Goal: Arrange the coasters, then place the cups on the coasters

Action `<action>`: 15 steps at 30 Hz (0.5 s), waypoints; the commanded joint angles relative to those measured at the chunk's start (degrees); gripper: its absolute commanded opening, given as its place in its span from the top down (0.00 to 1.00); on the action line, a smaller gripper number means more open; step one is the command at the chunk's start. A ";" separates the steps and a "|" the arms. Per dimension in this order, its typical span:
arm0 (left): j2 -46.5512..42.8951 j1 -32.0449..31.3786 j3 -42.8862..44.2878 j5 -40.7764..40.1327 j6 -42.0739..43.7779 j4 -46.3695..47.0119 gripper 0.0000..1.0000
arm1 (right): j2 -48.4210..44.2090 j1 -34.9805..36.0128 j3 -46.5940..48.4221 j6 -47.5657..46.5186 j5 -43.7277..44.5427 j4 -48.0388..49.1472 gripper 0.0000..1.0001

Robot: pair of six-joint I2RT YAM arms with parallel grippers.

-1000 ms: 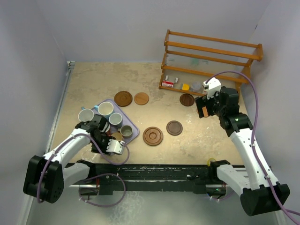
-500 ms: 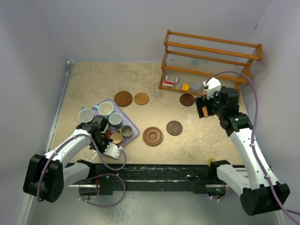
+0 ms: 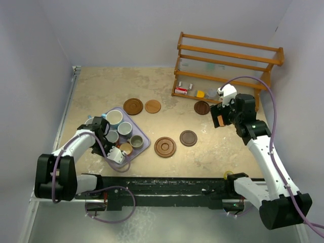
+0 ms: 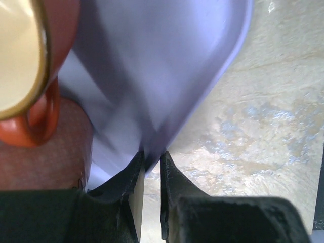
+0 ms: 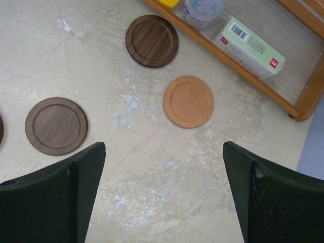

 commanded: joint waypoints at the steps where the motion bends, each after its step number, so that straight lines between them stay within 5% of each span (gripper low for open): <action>1: 5.74 3.67 -0.11 -5.63 3.21 11.60 0.95 | 0.89 0.30 1.39 -0.92 -0.22 0.51 0.00; 15: 10.83 10.11 2.83 -5.47 9.37 18.93 0.97 | 1.99 0.65 1.64 -1.11 -0.08 0.31 0.00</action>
